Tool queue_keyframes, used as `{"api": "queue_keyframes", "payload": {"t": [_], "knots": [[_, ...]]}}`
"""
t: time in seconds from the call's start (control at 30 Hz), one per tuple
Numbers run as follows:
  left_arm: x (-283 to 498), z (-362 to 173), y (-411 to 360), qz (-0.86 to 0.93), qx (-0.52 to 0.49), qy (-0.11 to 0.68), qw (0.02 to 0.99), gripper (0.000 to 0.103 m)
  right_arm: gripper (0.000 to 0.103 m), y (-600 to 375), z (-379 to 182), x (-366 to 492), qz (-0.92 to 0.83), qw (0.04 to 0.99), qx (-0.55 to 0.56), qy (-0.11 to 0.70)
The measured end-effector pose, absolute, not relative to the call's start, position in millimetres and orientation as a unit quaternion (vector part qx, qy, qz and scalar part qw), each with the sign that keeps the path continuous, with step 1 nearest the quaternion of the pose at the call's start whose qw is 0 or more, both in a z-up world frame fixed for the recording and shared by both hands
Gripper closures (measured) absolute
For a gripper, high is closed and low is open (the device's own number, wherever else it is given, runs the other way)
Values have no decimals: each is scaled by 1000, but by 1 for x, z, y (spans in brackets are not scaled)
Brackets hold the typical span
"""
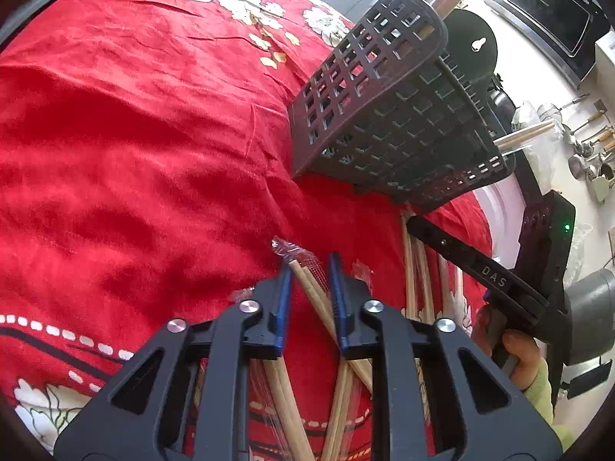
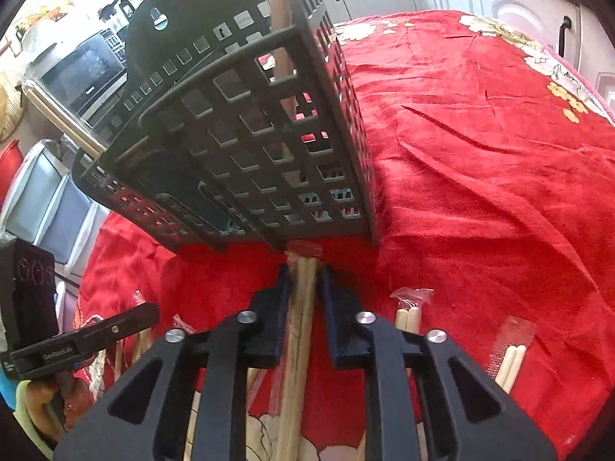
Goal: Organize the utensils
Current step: 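Lower the left tool onto sleeved chopsticks and close while the right tool grasps another pair, then lift the held chopsticks with both tools and lower them into the caddy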
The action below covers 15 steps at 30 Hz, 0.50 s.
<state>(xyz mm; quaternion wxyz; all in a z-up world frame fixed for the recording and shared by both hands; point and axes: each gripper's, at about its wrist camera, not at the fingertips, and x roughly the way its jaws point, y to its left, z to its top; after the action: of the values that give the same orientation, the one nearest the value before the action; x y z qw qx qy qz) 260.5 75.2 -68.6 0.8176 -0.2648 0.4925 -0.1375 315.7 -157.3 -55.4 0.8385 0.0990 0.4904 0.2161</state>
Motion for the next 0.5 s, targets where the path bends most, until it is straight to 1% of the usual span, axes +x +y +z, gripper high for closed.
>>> {"api": "queue_keyframes", "payload": {"t": [0.2, 0.33, 0.5], "knots": [[260, -62, 74, -148, -261, 486, 821, 95, 92, -176, -50, 316, 225, 832, 134, 489], [258, -45, 73, -161, -255, 468, 831, 96, 92, -190, -36, 307, 242, 830, 159, 477], [252, -19, 70, -178, -244, 441, 845, 97, 92, -199, -12, 291, 265, 839, 161, 447]]}}
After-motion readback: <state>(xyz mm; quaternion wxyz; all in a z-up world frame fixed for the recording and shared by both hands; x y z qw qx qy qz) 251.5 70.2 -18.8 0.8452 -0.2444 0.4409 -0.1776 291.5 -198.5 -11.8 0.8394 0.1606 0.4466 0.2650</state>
